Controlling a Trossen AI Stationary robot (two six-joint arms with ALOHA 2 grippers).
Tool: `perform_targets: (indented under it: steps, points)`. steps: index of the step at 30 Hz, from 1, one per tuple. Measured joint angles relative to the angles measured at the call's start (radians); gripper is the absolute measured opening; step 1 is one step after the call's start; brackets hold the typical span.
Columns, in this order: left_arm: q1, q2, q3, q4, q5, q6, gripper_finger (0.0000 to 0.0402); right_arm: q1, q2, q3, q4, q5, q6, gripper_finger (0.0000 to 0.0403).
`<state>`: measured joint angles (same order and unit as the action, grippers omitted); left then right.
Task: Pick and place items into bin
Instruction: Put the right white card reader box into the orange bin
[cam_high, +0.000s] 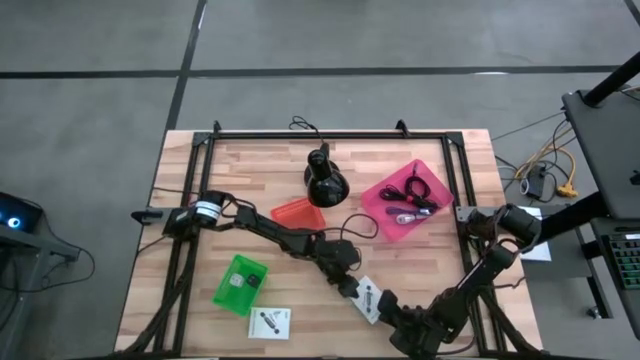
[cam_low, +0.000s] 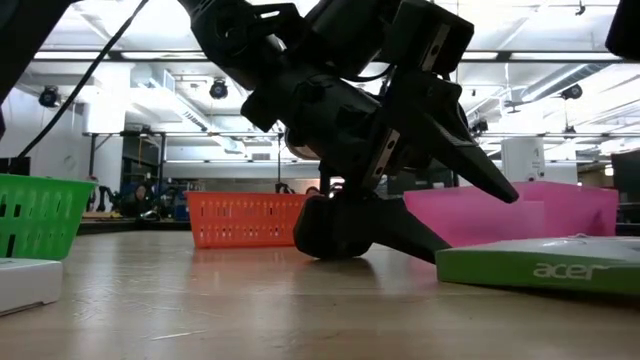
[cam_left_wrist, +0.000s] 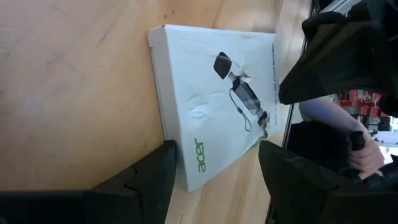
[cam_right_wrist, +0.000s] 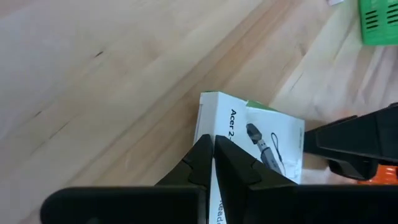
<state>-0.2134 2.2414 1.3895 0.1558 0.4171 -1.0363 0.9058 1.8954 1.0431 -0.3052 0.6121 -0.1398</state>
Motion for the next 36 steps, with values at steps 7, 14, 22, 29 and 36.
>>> perform_targets:
  steps: [7, 14, 22, 29, 36]
  points:
    - [0.0, 0.0, 0.001, -0.022, -0.001, 0.004, 0.0212, 0.0, -0.004, 0.0, 0.006, 0.058, -0.002, 0.0009]
    - [-0.001, 0.011, 0.004, -0.034, -0.007, 0.007, 0.0189, 0.0, -0.005, 0.017, 0.009, 0.116, 0.014, 0.0009]
    - [-0.002, 0.035, 0.004, -0.033, -0.008, 0.007, 0.0158, 0.0, -0.006, 0.046, 0.005, 0.129, -0.021, 0.0009]
    - [-0.001, 0.04, 0.003, -0.032, -0.019, 0.007, 0.0154, 0.0, -0.006, 0.049, 0.0, 0.129, -0.025, 0.0009]
    - [-0.001, 0.04, 0.003, -0.032, -0.029, 0.006, 0.0154, 0.0, -0.005, 0.048, -0.001, 0.128, 0.004, 0.0009]
